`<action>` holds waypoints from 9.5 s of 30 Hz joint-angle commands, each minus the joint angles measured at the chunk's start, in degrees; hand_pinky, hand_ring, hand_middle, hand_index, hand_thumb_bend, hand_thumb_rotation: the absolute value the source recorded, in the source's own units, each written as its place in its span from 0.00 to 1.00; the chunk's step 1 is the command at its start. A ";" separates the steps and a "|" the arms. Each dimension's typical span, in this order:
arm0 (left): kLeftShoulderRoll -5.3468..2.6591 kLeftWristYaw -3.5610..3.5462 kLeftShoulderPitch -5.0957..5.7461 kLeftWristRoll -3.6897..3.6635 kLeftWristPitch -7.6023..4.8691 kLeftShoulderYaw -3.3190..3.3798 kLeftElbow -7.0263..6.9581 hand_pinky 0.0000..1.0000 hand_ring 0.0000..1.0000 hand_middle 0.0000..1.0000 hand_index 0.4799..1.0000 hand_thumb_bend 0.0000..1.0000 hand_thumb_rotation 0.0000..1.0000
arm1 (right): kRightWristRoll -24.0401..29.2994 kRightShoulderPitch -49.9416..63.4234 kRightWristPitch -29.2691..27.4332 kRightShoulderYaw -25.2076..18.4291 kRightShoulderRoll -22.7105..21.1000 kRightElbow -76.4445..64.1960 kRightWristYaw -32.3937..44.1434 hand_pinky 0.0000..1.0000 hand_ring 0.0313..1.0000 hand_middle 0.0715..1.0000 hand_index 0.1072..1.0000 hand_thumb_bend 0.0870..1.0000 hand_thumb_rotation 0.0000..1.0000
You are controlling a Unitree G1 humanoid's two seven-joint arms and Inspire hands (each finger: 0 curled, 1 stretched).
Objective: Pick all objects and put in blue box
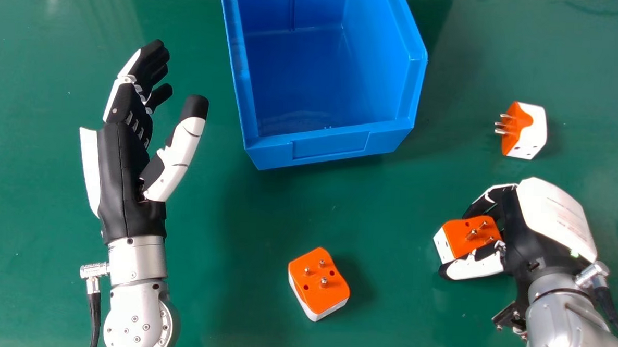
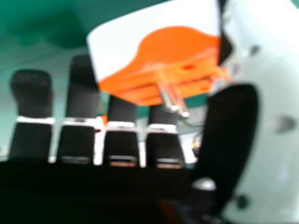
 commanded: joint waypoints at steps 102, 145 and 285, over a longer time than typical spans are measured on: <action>0.73 3.26 -5.54 2.11 -0.79 -0.10 3.28 0.83 0.86 0.85 0.64 0.66 0.51 | -10.52 -66.46 -42.21 22.21 -2.27 63.53 -41.58 0.29 0.42 0.47 0.48 0.44 0.00; -0.56 3.04 -8.84 1.45 -0.14 -0.92 4.13 0.83 0.87 0.86 0.65 0.64 0.50 | -8.86 -67.93 -52.19 25.60 -9.99 64.56 -46.68 0.29 0.42 0.49 0.47 0.44 0.00; 1.24 -1.41 -5.16 -0.98 -3.57 1.93 7.07 0.82 0.85 0.84 0.63 0.70 0.51 | 2.29 -57.43 -47.92 18.23 -25.05 75.17 -8.43 0.51 0.64 0.74 0.73 0.75 0.02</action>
